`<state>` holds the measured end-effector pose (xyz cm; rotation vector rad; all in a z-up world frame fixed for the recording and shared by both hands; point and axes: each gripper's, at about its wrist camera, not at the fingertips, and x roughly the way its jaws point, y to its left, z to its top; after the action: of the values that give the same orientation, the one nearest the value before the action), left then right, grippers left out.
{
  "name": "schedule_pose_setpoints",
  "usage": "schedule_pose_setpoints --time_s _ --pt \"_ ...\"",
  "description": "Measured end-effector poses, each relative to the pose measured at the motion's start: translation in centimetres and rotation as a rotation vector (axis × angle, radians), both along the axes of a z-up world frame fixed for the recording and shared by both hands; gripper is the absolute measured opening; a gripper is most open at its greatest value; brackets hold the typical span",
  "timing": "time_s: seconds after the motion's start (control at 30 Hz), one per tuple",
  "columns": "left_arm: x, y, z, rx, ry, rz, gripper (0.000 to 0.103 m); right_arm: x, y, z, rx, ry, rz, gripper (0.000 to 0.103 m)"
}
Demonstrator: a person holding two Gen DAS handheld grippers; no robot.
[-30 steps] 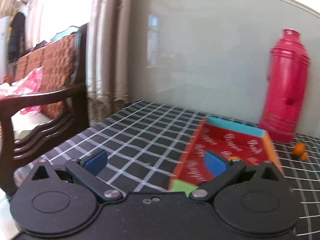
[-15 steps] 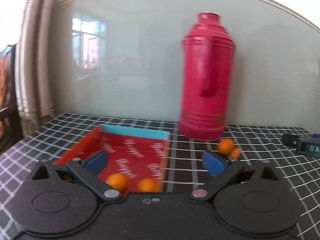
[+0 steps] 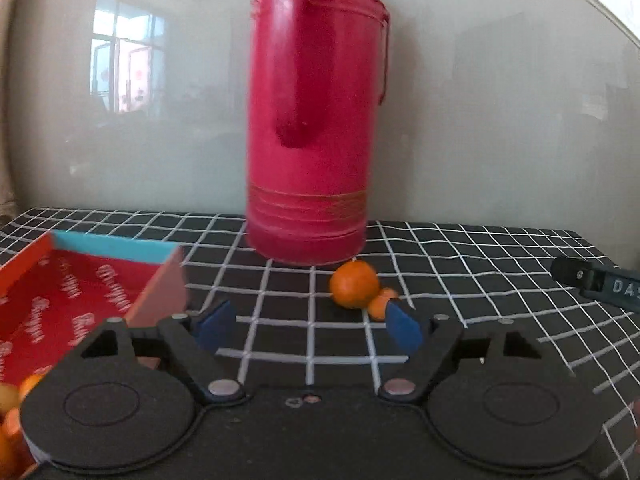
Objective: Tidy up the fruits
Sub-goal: 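Reach the left gripper to a small orange and grasp it, then move the orange over the red box and open the left gripper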
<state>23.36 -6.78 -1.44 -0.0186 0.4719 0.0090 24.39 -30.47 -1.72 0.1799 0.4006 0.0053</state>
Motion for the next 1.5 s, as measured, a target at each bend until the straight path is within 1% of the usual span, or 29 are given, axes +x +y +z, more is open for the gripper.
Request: schedule_pose_setpoints --time_s 0.1,0.2,0.23,0.3,0.43,0.47,0.53,0.57,0.63,0.67,0.7,0.9,1.0,1.1,1.23,1.33,1.5 --pt "3.1 -1.1 -0.7 0.027 0.015 -0.013 0.069 0.9 -0.3 -0.2 0.031 -0.001 -0.003 0.103" --pt "5.3 -1.6 -1.4 0.017 0.043 -0.013 0.064 1.9 -0.5 -1.1 0.018 0.019 0.005 0.103" --pt "6.0 -1.7 -1.7 0.012 0.05 -0.012 0.061 2.3 -0.4 -1.3 0.01 0.027 0.009 0.103" --pt "6.7 -2.0 -2.1 -0.007 0.067 -0.014 0.06 3.3 -0.6 -1.8 -0.009 0.047 -0.002 0.103" --pt "7.9 -2.9 -3.1 -0.002 0.09 -0.026 0.056 4.3 -1.7 -2.3 0.025 0.058 -0.02 0.103" --pt "8.1 -3.0 -3.1 -0.011 0.091 -0.029 0.053 4.3 -1.8 -2.3 0.029 0.057 -0.022 0.103" --pt "8.7 -3.2 -3.1 -0.011 0.085 -0.026 0.049 4.5 -1.9 -2.4 0.031 0.054 -0.022 0.103" --pt "8.9 -3.3 -3.1 -0.008 0.084 -0.03 0.044 4.6 -1.9 -2.4 0.033 0.054 -0.021 0.103" --pt "8.8 -3.9 -3.1 0.015 0.077 -0.029 0.042 4.8 -2.0 -2.3 0.036 0.055 -0.016 0.103" --pt "8.7 -4.1 -3.1 0.025 0.072 -0.032 0.039 4.7 -1.9 -2.2 0.038 0.052 -0.016 0.103" --pt "8.4 -4.2 -3.0 0.029 0.063 -0.029 0.031 4.7 -2.0 -2.1 0.041 0.051 -0.015 0.103" --pt "7.1 -4.0 -2.9 0.026 0.065 -0.051 0.031 4.1 -2.4 -1.9 0.071 0.05 -0.021 0.103" --pt "5.7 -3.9 -2.5 0.043 0.057 -0.064 0.031 3.5 -2.6 -1.6 0.093 0.053 -0.022 0.103" --pt "4.2 -3.6 -1.8 0.054 0.042 -0.074 0.031 2.7 -2.3 -1.2 0.081 0.045 -0.016 0.103" --pt "0.7 -2.7 -0.1 0.089 -0.003 -0.077 0.031 1.7 -1.9 -1.0 0.069 0.047 0.008 0.103" --pt "-2.0 -1.5 1.5 0.098 -0.033 -0.067 0.031 1.0 -1.4 -1.1 0.064 0.064 0.027 0.103" --pt "-6.3 1.7 3.2 0.122 -0.069 0.012 0.031 -0.8 0.3 -0.7 0.084 0.073 0.073 0.103"
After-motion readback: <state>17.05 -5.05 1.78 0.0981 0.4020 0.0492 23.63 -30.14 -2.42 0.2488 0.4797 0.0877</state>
